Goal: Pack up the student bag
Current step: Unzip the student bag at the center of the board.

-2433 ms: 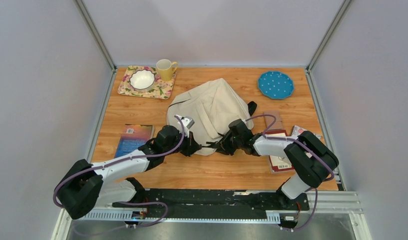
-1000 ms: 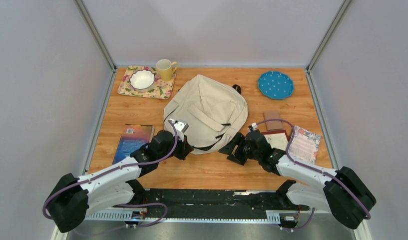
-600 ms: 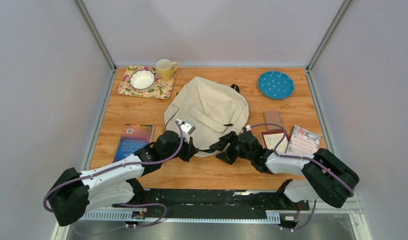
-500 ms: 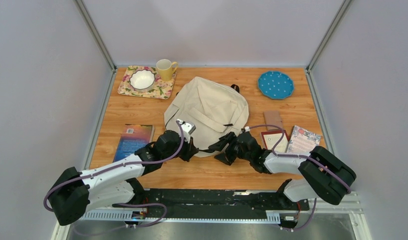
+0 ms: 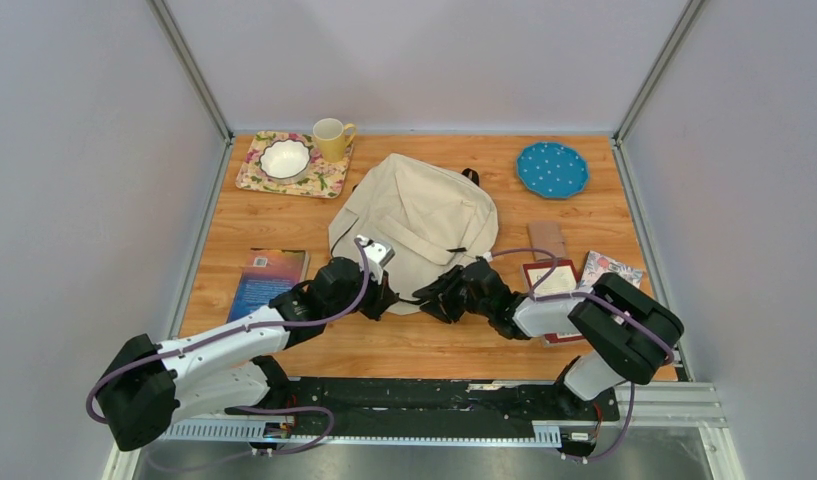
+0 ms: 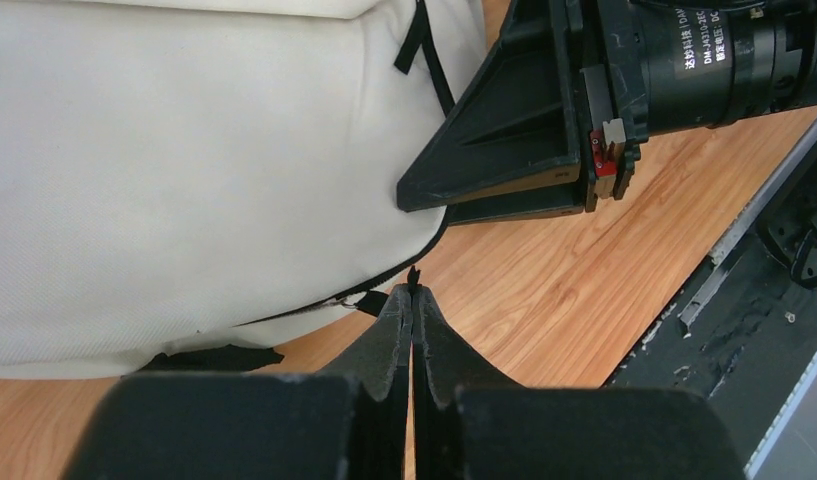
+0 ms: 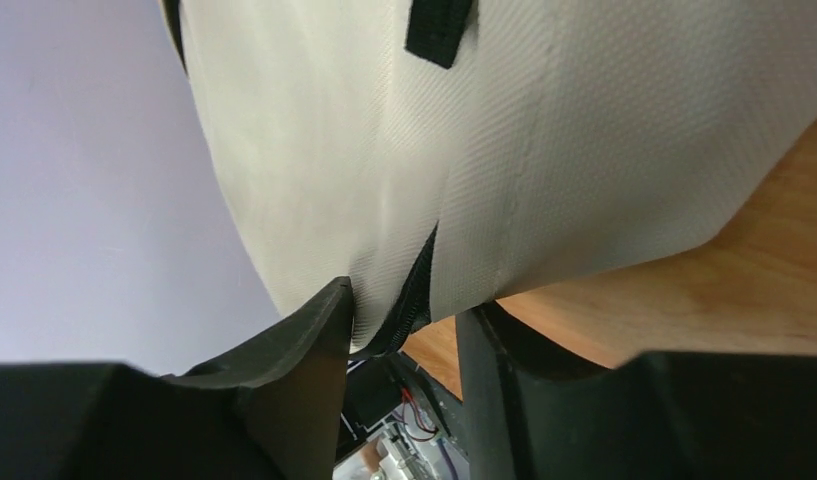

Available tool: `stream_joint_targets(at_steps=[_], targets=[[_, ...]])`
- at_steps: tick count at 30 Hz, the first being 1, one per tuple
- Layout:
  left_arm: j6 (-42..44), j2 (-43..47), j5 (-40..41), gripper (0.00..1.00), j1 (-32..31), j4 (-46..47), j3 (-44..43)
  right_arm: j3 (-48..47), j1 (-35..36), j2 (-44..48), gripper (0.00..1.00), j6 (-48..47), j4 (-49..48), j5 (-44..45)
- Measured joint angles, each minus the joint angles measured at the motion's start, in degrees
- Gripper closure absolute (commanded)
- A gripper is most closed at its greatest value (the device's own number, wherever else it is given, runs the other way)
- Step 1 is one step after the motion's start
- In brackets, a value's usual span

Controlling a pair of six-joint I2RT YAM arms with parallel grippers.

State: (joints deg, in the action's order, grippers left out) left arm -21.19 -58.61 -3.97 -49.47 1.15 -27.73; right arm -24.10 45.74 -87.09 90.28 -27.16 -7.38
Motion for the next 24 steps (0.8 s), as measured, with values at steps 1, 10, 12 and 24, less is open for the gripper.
stream_joint_targets(at_steps=[1, 10, 12, 24], targets=[[0.15, 0.09, 0.09, 1.00, 0.00, -0.24, 0.00, -0.02, -0.09, -0.61, 0.71, 0.00, -0.04, 0.00], [2.12, 3.93, 5.60, 1.00, -0.07, -3.74, 0.20, 0.04, -4.85, 3.08, 1.00, -5.75, 3.41, -0.85], [2.64, 4.92, 8.11, 1.00, -0.11, -4.59, 0.61, 0.02, -7.08, 6.23, 1.00, -9.49, 6.08, -1.51], [4.22, 6.51, 26.21, 1.00, 0.09, -9.99, 3.72, -2.73, -11.15, 20.83, 1.00, -36.06, 28.41, 1.77]])
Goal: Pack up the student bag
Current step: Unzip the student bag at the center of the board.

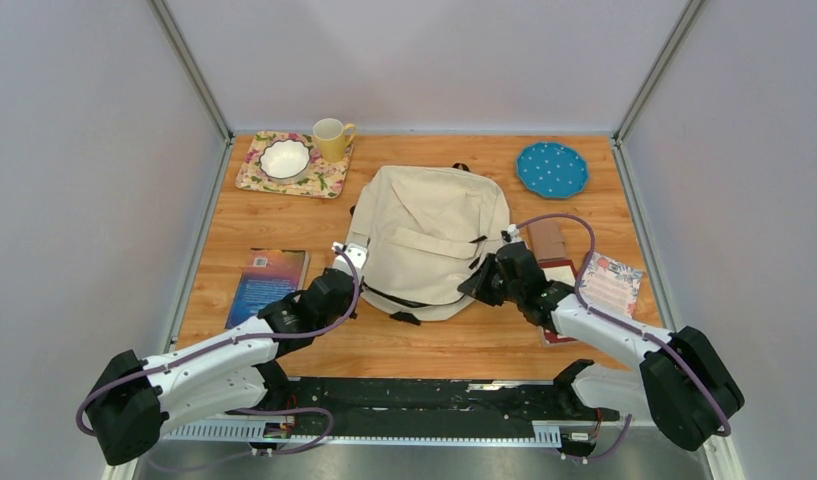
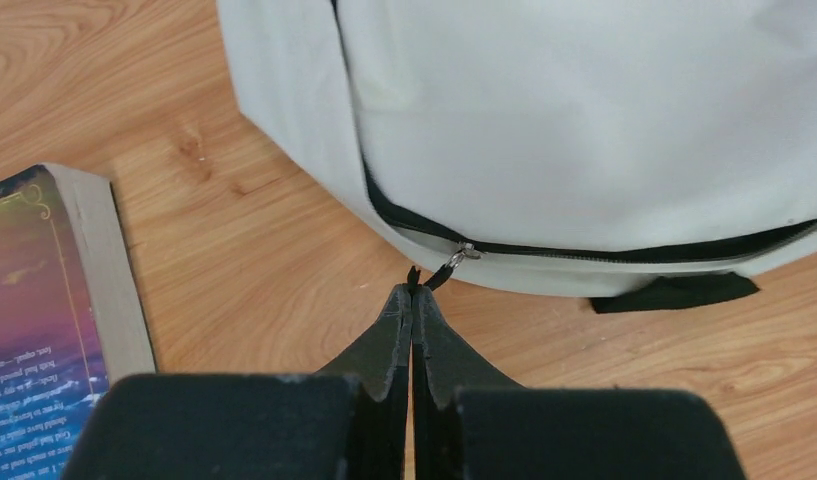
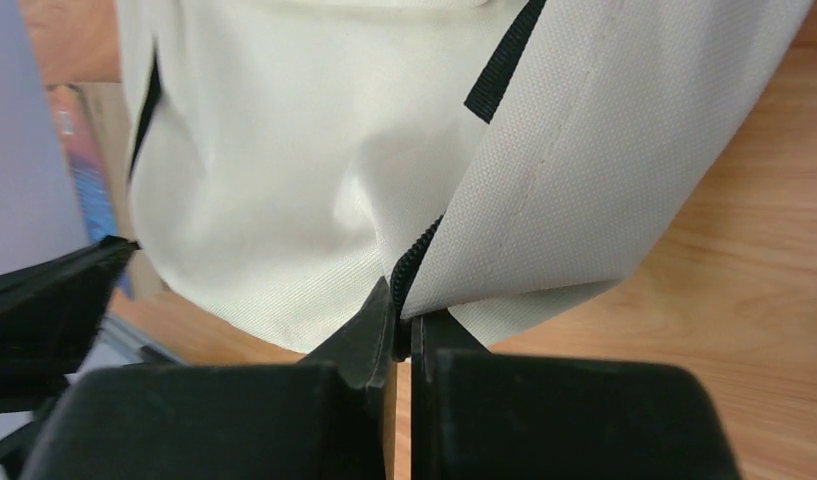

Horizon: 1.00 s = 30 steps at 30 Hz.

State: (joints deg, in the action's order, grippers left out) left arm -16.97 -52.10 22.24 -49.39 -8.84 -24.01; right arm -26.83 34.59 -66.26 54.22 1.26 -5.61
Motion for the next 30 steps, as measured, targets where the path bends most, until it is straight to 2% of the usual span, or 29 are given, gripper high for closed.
stream_joint_targets(at_steps=[4, 11, 14, 15, 17, 18, 19, 22, 25, 27, 30], targets=[[0.02, 0.02, 0.13, 1.00, 0.09, -0.20, 0.09, -2.14, -1.49, -0.94, 1.00, -6.60, 5.31, 1.25], [0.42, 0.17, -7.15, 1.00, 0.13, 0.57, 1.55, -11.56, -2.16, -8.50, 0.97, -15.91, 10.58, 2.73], [0.48, 0.28, -10.47, 1.00, -0.17, 1.33, 1.70, -14.86, -2.40, -11.61, 0.87, -18.99, 11.85, 4.96], [0.46, 0.28, -11.43, 1.00, -0.28, 1.64, 1.73, -15.89, -2.75, -12.72, 0.78, -20.09, 12.24, 5.49], [0.35, 0.17, -13.25, 1.00, -0.72, 2.49, 1.77, -17.57, -3.61, -14.27, 0.66, -21.29, 13.42, 6.08], [0.15, -0.02, -14.16, 1.00, -0.90, 2.95, 1.77, -18.53, -4.20, -14.80, 0.56, -21.79, 14.49, 6.43], [-0.20, -0.35, -14.82, 1.00, -1.05, 3.52, 1.79, -19.12, -4.61, -14.84, 0.52, -21.86, 15.28, 6.69], [-1.33, -1.40, -16.55, 1.00, -1.22, 5.33, 2.01, -19.30, -5.35, -12.39, 0.49, -20.44, 18.32, 7.17], [-2.47, -2.08, -17.33, 1.00, -1.22, 7.34, 2.32, -16.72, -5.42, -5.81, 0.49, -16.68, 19.89, 5.77], [-2.73, -2.36, -17.75, 1.00, -1.22, 8.31, 2.29, -11.78, -5.38, 2.12, 0.48, -10.97, 18.58, 1.57], [-2.84, -2.47, -18.21, 1.00, -1.22, 8.39, 1.92, -6.05, -4.33, 6.86, 0.47, -4.00, 14.49, -2.16]])
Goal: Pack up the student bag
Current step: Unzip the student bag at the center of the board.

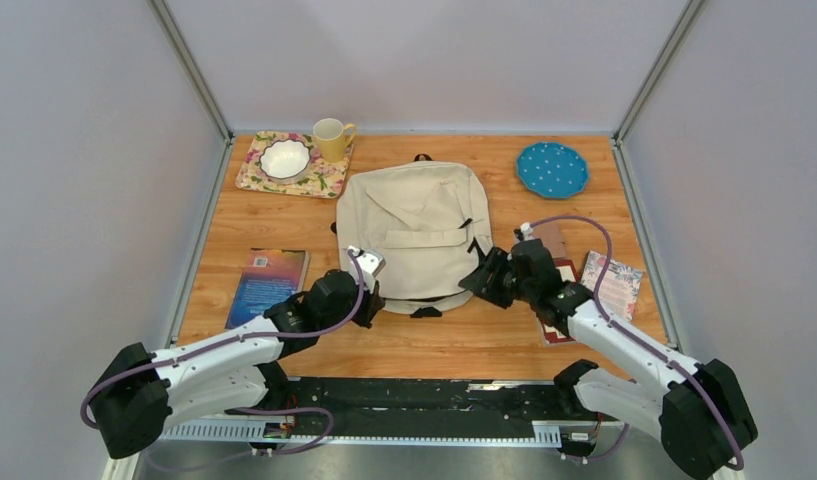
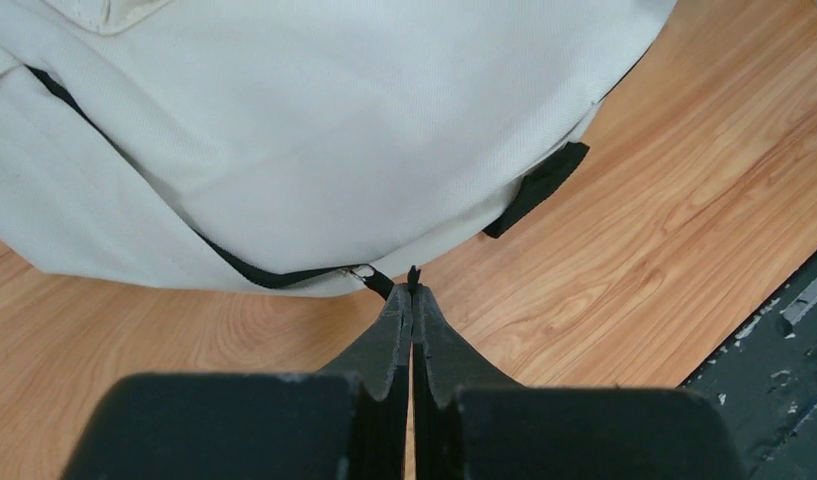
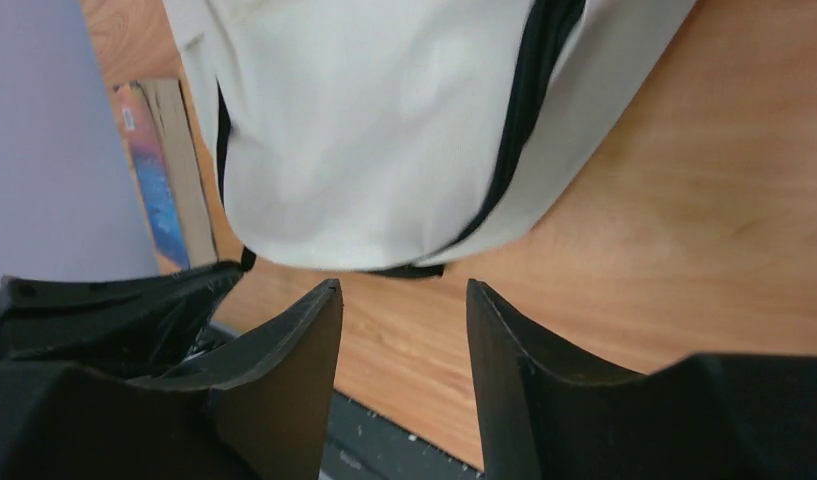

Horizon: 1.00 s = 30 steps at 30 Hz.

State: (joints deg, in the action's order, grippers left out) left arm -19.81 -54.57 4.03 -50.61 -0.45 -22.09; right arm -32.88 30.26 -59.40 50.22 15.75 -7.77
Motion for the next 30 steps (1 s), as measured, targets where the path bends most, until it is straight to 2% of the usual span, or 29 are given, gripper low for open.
stream_joint_targets(at_steps=[5, 11, 21, 30], targets=[[0.33, 0.31, -0.39, 1.00, 0.00, -0.50, -2.80, 10.16, 5.99, 1.29, 0.47, 13.29, -7.61, -3.54], [0.66, 2.45, -0.55, 1.00, 0.00, -1.03, -4.92, 11.72, 10.51, -1.79, 0.45, 22.36, -19.54, -4.28], [0.39, 2.69, -0.81, 1.00, 0.00, -1.55, -4.92, 11.41, 18.08, -3.04, 0.44, 30.10, -28.04, 1.36], [0.48, 2.67, -1.25, 1.00, 0.00, -1.62, -4.98, 10.12, 19.58, -8.87, 0.43, 33.59, -30.27, 5.22]])
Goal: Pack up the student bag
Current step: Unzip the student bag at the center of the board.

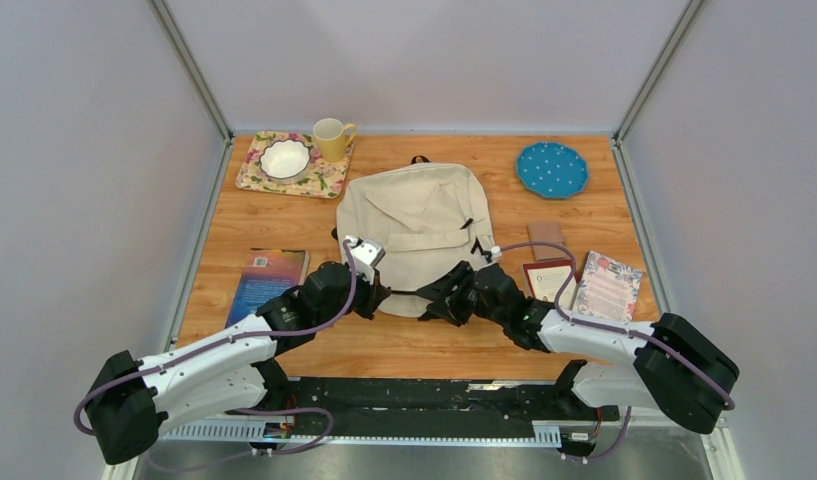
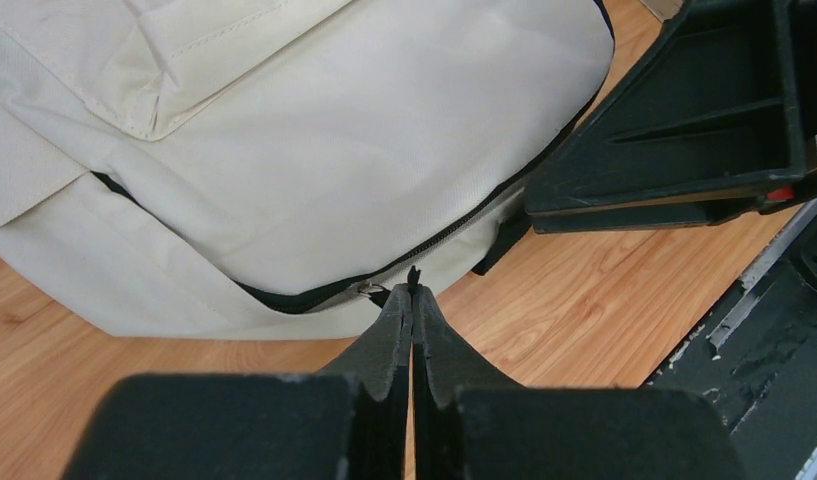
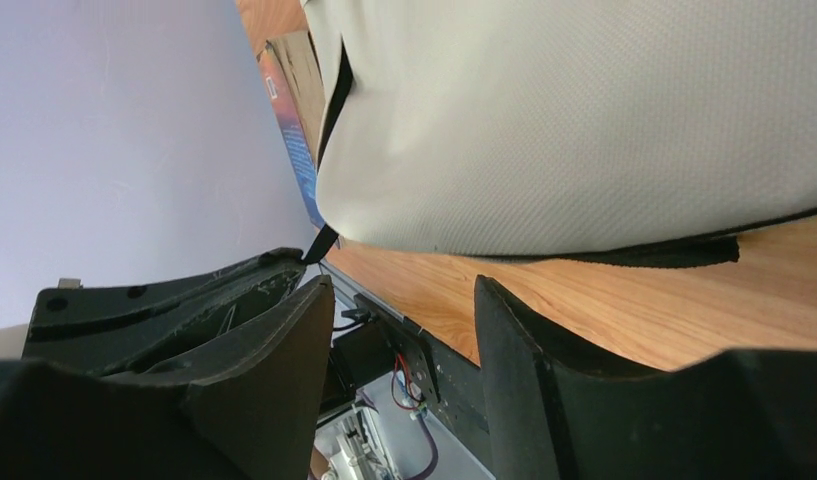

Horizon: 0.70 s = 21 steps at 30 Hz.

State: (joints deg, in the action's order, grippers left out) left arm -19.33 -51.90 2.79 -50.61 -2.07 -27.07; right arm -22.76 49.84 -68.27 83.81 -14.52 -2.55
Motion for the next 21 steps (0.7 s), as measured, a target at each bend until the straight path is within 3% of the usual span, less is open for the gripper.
stream_joint_targets(at_steps=[14, 21], targets=[[-0.07, 0.00, -0.83, 1.00, 0.00, 0.00, 0.00, -2.23, 0.09, -8.52, 0.46, 4.46, -3.89, 6.99], [-0.04, 0.00, -0.87, 1.00, 0.00, -0.02, 0.00, -2.36, 0.28, -10.03, 0.76, 5.97, -4.37, 8.31]])
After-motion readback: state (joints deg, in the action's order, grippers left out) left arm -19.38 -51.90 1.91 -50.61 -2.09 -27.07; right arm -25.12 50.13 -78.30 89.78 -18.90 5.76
